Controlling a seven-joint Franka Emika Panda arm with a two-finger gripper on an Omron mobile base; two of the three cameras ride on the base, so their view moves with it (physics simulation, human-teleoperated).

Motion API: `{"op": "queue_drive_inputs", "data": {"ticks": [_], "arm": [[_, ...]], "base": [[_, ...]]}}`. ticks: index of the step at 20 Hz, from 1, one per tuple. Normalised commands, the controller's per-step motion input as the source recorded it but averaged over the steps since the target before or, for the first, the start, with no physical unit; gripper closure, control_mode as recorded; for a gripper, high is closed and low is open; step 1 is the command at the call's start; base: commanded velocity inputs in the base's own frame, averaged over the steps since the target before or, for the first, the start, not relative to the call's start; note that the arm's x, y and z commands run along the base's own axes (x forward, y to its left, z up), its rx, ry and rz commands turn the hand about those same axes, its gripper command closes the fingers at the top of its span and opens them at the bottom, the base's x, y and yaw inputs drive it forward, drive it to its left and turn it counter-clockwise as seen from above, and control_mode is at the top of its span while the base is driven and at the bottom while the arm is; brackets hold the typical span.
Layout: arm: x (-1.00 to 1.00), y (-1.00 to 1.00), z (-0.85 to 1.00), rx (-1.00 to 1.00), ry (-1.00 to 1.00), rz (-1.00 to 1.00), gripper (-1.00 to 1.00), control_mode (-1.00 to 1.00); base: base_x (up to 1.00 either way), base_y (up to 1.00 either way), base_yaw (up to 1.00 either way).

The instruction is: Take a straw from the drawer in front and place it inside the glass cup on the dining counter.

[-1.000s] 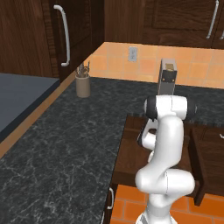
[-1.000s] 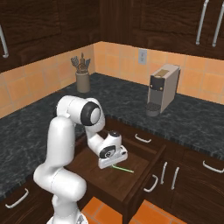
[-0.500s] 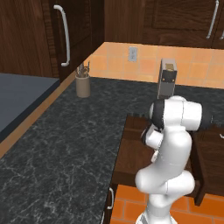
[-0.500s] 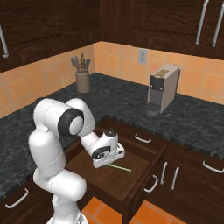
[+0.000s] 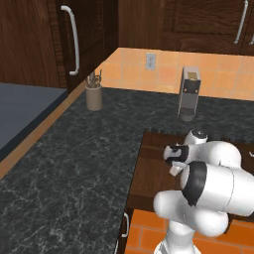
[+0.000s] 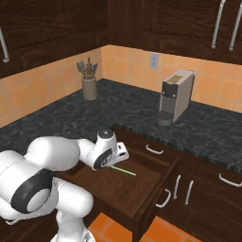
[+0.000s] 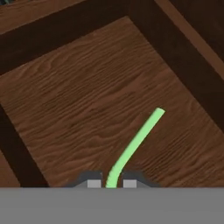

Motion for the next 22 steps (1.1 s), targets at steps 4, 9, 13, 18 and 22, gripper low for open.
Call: {"op": "queue_drive_inputs", "data": {"ticks": [4, 9, 13, 18, 22], "arm": [[0.0, 0.02, 1.0, 0.0, 0.0, -0.15, 1.0, -1.0], [0.0, 0.0, 1.0, 0.04, 0.02, -0.17, 1.0, -1.0], [-0.06, 0.0, 1.0, 0.08, 0.06, -0.19, 1.0, -1.0], [-0.26, 0.0, 1.0, 0.12, 0.13, -0.2, 1.0, -1.0], [-0.51, 0.0, 0.99, 0.13, 0.14, -0.18, 1.0, -1.0]], "base": [[0.0, 0.0, 0.0], [0.0, 0.0, 0.0], [0.0, 0.0, 0.0], [0.0, 0.0, 0.0], [0.0, 0.0, 0.0]]}}
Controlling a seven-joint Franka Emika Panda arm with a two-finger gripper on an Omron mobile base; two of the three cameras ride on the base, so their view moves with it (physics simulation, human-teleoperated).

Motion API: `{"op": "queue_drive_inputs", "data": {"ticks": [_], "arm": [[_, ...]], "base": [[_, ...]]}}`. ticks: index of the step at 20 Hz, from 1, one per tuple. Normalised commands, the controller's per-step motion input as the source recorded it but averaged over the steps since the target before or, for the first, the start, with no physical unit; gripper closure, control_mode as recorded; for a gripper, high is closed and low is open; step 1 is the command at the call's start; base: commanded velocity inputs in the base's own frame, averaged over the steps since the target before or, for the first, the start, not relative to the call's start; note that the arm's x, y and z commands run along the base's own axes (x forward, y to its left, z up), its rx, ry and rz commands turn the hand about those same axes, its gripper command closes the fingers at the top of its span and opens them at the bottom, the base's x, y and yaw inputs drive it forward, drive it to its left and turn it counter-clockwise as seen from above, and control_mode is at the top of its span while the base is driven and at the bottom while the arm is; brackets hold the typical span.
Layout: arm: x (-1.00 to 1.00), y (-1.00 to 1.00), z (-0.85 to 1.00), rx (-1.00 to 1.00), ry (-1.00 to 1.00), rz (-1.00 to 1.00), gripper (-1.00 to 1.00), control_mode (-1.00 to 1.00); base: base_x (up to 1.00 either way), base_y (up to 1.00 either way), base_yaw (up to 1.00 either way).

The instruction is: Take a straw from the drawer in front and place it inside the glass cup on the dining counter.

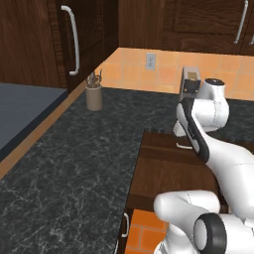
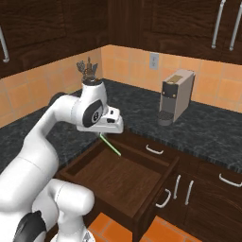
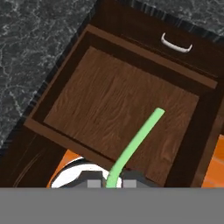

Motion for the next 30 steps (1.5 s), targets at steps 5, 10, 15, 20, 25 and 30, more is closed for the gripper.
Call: {"op": "queue_drive_inputs", "data": {"ticks": [5, 10, 15, 20, 25, 30], "arm": [[-0.55, 0.0, 0.47, 0.02, 0.01, -0.15, 1.0, -1.0], [-0.36, 0.0, 0.05, -0.02, -0.03, -0.12, 1.0, -1.0], [-0.11, 0.0, 0.0, 0.0, 0.0, -0.02, 1.0, 1.0], [0.0, 0.0, 0.0, 0.0, 0.0, 0.0, 1.0, 1.0], [0.0, 0.0, 0.0, 0.0, 0.0, 0.0, 1.0, 1.0], [0.0, 0.0, 0.0, 0.0, 0.0, 0.0, 1.0, 1.0]], "base": [[0.0, 0.0, 0.0], [0.0, 0.0, 0.0], [-0.8, -0.01, -0.15], [-0.86, -0.16, -0.53], [-0.05, -0.24, -0.91], [0.0, -0.45, -0.89]]}}
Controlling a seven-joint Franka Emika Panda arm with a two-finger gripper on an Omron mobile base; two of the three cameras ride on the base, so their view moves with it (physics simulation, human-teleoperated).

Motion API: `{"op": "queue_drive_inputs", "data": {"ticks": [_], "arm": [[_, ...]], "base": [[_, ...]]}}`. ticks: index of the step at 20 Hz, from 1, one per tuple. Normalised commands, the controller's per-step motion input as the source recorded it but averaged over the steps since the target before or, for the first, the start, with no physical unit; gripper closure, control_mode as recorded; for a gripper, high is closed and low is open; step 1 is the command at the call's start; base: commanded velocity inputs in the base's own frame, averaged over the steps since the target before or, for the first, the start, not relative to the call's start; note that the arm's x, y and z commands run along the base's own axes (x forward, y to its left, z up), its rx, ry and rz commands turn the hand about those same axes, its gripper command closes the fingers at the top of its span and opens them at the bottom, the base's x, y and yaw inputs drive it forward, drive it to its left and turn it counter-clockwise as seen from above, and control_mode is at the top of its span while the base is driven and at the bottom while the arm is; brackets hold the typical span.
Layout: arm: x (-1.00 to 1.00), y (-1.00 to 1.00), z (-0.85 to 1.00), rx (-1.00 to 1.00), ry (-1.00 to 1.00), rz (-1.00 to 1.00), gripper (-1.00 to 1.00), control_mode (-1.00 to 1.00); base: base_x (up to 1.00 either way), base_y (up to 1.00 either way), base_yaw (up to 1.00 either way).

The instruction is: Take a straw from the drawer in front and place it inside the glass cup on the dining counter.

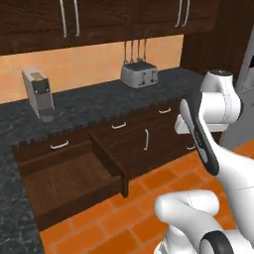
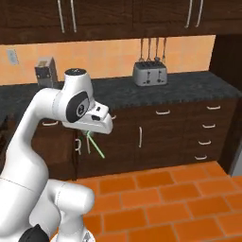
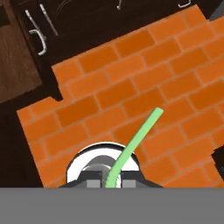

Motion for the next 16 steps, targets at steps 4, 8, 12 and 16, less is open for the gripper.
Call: {"op": "queue_drive_inputs", "data": {"ticks": [4, 8, 12, 16], "arm": [[0.0, 0.0, 0.0, 0.0, 0.0, 0.0, 1.0, 1.0], [0.0, 0.0, 0.0, 0.0, 0.0, 0.0, 1.0, 1.0], [0.0, 0.0, 0.0, 0.0, 0.0, 0.0, 1.0, 1.0], [0.0, 0.0, 0.0, 0.0, 0.0, 0.0, 1.0, 1.0]], "base": [[0.0, -0.58, -0.84], [0.01, -0.5, -0.81], [0.16, -0.4, -0.76], [0.54, -0.06, -0.65]]}}
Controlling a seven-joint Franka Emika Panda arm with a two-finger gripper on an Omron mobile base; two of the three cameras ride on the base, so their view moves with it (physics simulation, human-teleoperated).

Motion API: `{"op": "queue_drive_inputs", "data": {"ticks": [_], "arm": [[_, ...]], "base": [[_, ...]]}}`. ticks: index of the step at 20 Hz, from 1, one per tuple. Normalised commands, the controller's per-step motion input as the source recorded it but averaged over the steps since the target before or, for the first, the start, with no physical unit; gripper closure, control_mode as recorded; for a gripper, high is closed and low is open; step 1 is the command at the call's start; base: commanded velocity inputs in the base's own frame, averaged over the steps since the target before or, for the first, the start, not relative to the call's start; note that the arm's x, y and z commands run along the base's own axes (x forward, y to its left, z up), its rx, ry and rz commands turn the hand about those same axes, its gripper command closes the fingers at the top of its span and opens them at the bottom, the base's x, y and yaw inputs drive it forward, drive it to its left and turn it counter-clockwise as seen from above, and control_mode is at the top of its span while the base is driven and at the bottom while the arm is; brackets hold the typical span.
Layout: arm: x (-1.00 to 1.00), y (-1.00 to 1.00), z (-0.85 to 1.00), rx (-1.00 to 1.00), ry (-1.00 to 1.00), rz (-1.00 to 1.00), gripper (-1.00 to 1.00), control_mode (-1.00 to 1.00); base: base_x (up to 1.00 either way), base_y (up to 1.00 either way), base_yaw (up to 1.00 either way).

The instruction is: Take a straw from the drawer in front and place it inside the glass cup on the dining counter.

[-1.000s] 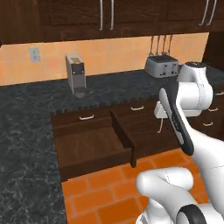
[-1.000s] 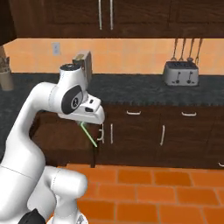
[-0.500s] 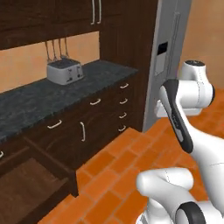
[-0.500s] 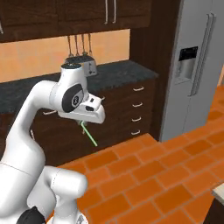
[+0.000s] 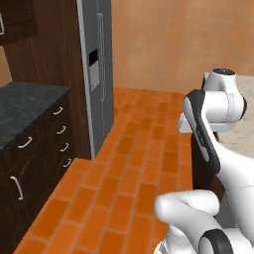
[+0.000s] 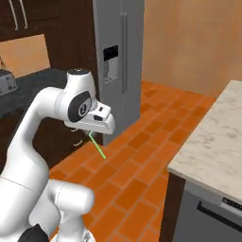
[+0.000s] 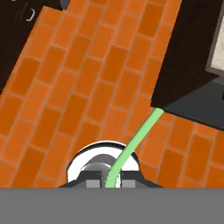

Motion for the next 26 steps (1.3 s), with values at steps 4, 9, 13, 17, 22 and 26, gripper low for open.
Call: {"op": "queue_drive_inputs", "data": {"ticks": [4, 9, 13, 17, 22, 26], "arm": [[0.0, 0.0, 0.0, 0.0, 0.0, 0.0, 1.0, 1.0], [0.0, 0.0, 0.0, 0.0, 0.0, 0.0, 1.0, 1.0], [0.0, 0.0, 0.0, 0.0, 0.0, 0.0, 1.0, 1.0], [0.0, 0.0, 0.0, 0.0, 0.0, 0.0, 1.0, 1.0], [0.0, 0.0, 0.0, 0.0, 0.0, 0.0, 1.0, 1.0], [0.0, 0.0, 0.0, 0.0, 0.0, 0.0, 1.0, 1.0]], "base": [[0.91, 0.02, -0.53], [0.99, 0.34, -0.43], [0.82, 0.81, -0.38], [0.79, 0.87, -0.33], [1.0, 0.44, -0.31], [1.0, 0.23, -0.28]]}}
